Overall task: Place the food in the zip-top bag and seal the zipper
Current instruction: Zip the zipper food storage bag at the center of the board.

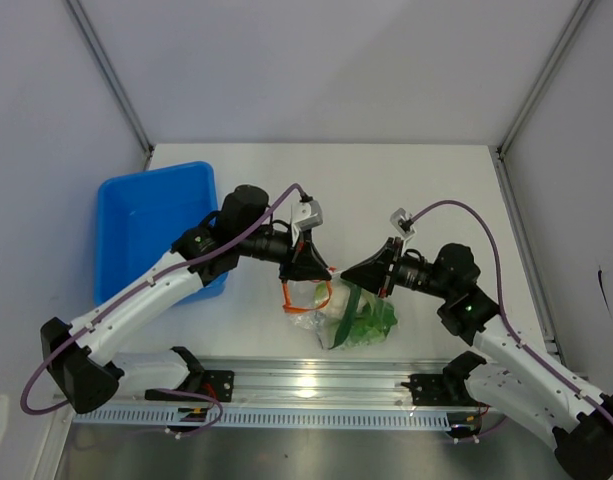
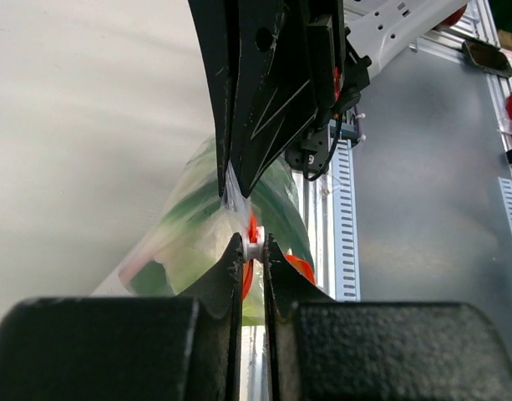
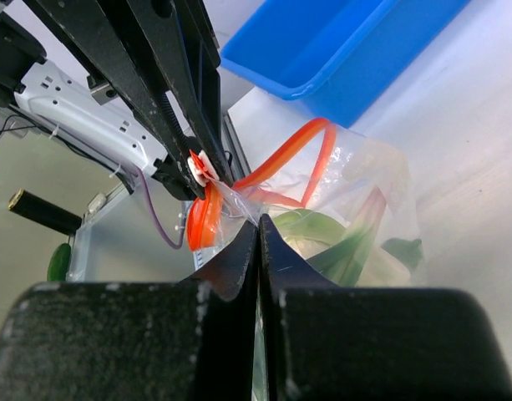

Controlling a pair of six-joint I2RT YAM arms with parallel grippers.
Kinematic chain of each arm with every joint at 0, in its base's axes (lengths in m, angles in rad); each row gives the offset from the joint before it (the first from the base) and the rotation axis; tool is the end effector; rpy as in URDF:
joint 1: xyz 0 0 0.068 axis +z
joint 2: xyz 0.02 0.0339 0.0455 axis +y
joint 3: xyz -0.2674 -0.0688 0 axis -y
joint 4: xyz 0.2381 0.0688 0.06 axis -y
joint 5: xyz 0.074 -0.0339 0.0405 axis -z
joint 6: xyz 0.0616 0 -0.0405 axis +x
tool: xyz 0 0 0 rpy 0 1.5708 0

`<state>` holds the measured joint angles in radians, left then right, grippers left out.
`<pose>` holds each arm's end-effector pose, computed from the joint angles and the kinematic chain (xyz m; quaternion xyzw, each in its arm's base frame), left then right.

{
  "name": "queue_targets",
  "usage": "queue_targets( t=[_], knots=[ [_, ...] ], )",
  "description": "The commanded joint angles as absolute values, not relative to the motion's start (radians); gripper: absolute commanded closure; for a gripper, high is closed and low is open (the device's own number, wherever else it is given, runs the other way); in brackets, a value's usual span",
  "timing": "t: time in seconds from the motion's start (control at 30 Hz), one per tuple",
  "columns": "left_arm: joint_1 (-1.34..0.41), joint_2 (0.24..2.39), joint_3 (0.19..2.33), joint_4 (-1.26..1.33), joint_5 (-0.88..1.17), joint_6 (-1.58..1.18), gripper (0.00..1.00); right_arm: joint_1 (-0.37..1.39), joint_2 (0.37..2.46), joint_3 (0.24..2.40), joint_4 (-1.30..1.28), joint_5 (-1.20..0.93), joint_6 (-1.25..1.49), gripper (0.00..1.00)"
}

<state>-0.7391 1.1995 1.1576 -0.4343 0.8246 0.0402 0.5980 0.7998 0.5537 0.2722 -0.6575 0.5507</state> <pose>0.1664 -0.2128 0.3596 0.4901 0.6445 -0.4847 0.3308 0.1457 0.1448 0.3087 -0.2468 0.6548 0.5575 0.4467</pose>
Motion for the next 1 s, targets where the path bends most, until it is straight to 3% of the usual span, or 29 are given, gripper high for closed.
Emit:
queue_targets(
  t=[0.0,0.37,0.5,0.53,0.6,0.67,0.77,0.97],
  knots=[
    [-0.724,1.154,1.137,-0.456,0.900,0.008,0.99,0.565,0.778,0.568,0.341,-0.592,0.552,1.00],
    [-0.724,1.206,1.154,-0.362,0.928,-0.077,0.99,0.624,0.804,0.610,0.334,-0.606,0.552,1.00],
    [-0.724,1.232,1.196,-0.380,0.923,-0.075,0.99,0.649,0.856,0.693,0.179,-0.727,0.456,1.00],
    [-0.724,1.241,1.227,-0.399,0.923,-0.051,0.99,0.652,0.867,0.709,0.146,-0.742,0.412,0.98],
    [-0.724,1.265,1.270,-0.465,0.928,-0.026,1.00,0.667,0.894,0.750,0.050,-0.778,0.362,0.71],
    [-0.724,1.281,1.310,-0.511,0.937,-0.003,0.99,0.676,0.908,0.778,-0.014,-0.788,0.282,0.55],
    [-0.724,1.295,1.330,-0.552,0.968,0.055,0.99,0.681,0.928,0.811,-0.095,-0.808,0.215,0.51],
    [-0.716,1.307,1.344,-0.644,1.017,0.123,0.99,0.681,0.980,0.831,-0.140,-0.890,0.156,0.55]
  ],
)
